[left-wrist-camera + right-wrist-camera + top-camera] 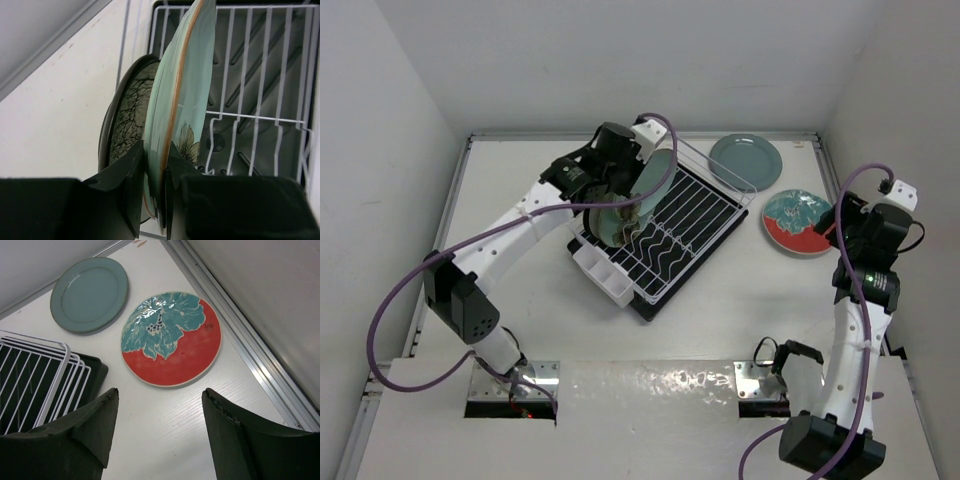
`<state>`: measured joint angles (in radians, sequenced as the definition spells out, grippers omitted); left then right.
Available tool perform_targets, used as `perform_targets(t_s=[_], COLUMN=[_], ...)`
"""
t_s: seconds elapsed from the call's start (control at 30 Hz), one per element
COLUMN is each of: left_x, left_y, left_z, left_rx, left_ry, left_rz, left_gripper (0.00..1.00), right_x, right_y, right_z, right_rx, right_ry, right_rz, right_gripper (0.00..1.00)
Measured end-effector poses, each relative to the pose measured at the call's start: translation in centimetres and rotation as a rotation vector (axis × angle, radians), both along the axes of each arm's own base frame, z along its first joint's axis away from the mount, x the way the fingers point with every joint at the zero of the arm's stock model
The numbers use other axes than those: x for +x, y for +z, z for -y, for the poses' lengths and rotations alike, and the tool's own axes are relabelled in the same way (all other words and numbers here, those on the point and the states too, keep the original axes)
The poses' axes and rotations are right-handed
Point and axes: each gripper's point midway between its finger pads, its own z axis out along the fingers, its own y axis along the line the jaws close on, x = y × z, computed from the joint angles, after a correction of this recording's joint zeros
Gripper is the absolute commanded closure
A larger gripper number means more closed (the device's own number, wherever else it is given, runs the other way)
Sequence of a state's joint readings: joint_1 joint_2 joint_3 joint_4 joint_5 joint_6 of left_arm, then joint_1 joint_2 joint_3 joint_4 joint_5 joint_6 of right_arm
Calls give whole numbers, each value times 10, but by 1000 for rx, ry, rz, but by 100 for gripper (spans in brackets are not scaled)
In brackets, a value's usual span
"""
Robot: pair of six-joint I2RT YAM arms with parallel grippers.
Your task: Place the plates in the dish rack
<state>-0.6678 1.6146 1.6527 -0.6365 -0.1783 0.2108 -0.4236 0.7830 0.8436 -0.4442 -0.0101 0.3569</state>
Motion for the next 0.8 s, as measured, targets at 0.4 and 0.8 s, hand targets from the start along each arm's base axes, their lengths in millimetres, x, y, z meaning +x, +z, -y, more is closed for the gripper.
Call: perform_targets(t_s=[0.4,0.8], left_x=[-1,-35], left_y=[-40,-88], left_z=[-2,-22], left_rx=[-9,24], left_ry=[121,123], left_rz=[-40,-125], left_gripper=[100,100], right_x=[-3,-3], right_y=[-13,-15], right_z=[2,2], right_rx=[-20,-25], right_ry=[4,7], right_rz=[-37,-41], right_gripper=[32,31])
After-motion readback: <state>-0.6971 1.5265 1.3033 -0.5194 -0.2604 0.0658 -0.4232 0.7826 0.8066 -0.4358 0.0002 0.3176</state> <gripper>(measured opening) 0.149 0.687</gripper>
